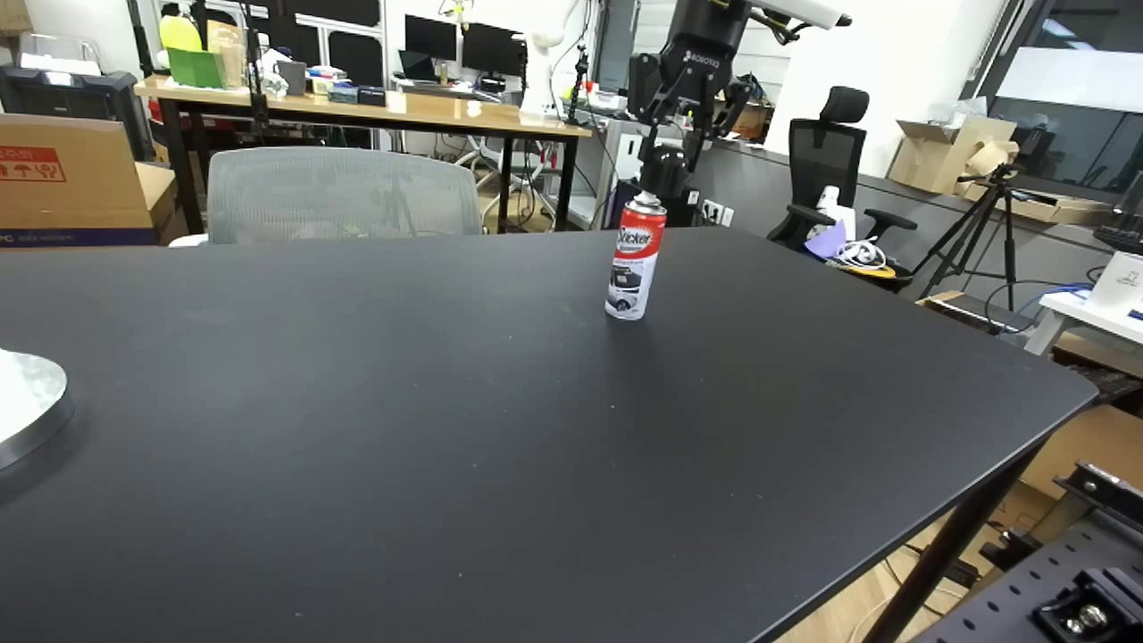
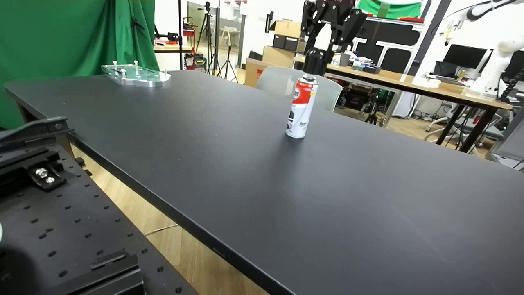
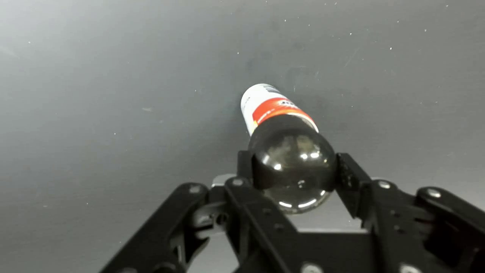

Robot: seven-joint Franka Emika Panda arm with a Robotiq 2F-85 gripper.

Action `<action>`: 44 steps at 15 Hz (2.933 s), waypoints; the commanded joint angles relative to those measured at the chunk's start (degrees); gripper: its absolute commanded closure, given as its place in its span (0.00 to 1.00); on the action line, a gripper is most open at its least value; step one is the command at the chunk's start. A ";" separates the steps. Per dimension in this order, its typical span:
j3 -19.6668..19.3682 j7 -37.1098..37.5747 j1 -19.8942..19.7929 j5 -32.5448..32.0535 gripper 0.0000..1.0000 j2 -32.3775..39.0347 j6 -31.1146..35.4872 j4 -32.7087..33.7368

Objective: Pick up the black lid from the table and put it on the white can.

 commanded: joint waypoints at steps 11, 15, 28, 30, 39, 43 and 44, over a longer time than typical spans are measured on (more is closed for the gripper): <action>1.12 0.65 0.50 0.28 0.68 3.34 -1.40 4.12; 1.10 0.72 0.41 0.40 0.68 3.39 -1.28 3.78; 0.84 0.90 -0.14 0.57 0.68 2.80 -1.34 2.73; 0.94 0.82 -0.08 0.63 0.68 2.63 -1.59 2.52; 0.94 1.86 0.66 -0.23 0.68 0.98 -1.54 1.32; 0.92 2.29 0.94 -0.39 0.68 0.09 -1.80 0.53; 0.89 2.56 1.08 -0.59 0.68 -0.42 -1.55 0.07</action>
